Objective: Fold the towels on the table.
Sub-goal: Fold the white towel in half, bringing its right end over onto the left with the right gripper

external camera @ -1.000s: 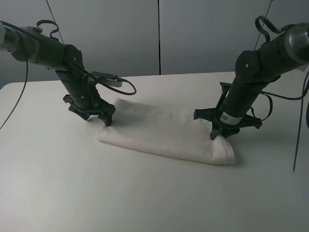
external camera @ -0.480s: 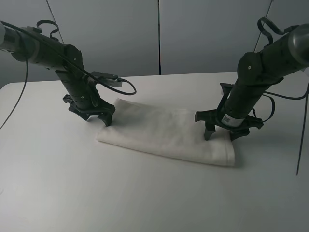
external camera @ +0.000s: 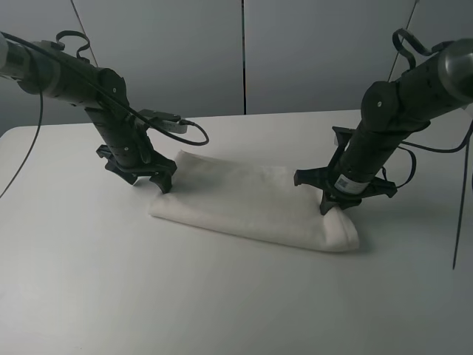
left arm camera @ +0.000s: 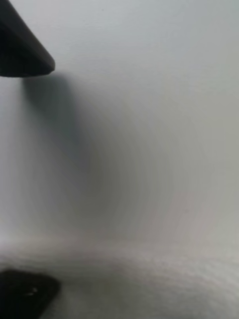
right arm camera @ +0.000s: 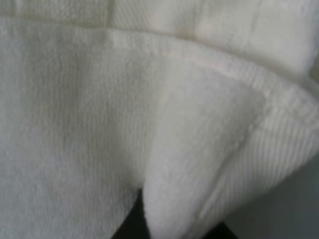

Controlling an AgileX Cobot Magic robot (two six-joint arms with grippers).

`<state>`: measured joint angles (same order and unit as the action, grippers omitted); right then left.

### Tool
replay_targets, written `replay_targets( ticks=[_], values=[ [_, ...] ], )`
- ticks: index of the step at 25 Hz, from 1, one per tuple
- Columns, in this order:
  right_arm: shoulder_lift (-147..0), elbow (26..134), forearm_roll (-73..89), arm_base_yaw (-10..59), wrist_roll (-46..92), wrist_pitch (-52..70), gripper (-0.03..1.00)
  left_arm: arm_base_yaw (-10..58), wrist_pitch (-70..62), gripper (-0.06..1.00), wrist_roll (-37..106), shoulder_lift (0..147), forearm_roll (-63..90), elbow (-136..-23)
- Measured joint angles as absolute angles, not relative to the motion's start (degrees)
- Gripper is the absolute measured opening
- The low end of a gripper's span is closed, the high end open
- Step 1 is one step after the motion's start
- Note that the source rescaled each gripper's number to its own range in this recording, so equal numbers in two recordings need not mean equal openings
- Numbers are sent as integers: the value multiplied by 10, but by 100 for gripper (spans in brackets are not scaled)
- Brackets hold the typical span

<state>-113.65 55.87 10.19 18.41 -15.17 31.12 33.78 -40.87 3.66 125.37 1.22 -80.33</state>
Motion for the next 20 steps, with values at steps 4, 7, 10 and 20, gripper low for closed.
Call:
replay_targets(
  ticks=[4,7,10,20],
  values=[
    [-1137,559,111,184,-141,310,2,338,-409,99,37,1254,12,-803],
    [-1135,558,127,184,-117,310,2,338,-410,99,33,1254,12,-803],
    [-1125,555,143,183,-98,311,2,338,-411,99,32,1254,12,-803],
    [-1033,552,228,183,-45,330,2,338,-414,99,30,1254,12,-803]
  ],
)
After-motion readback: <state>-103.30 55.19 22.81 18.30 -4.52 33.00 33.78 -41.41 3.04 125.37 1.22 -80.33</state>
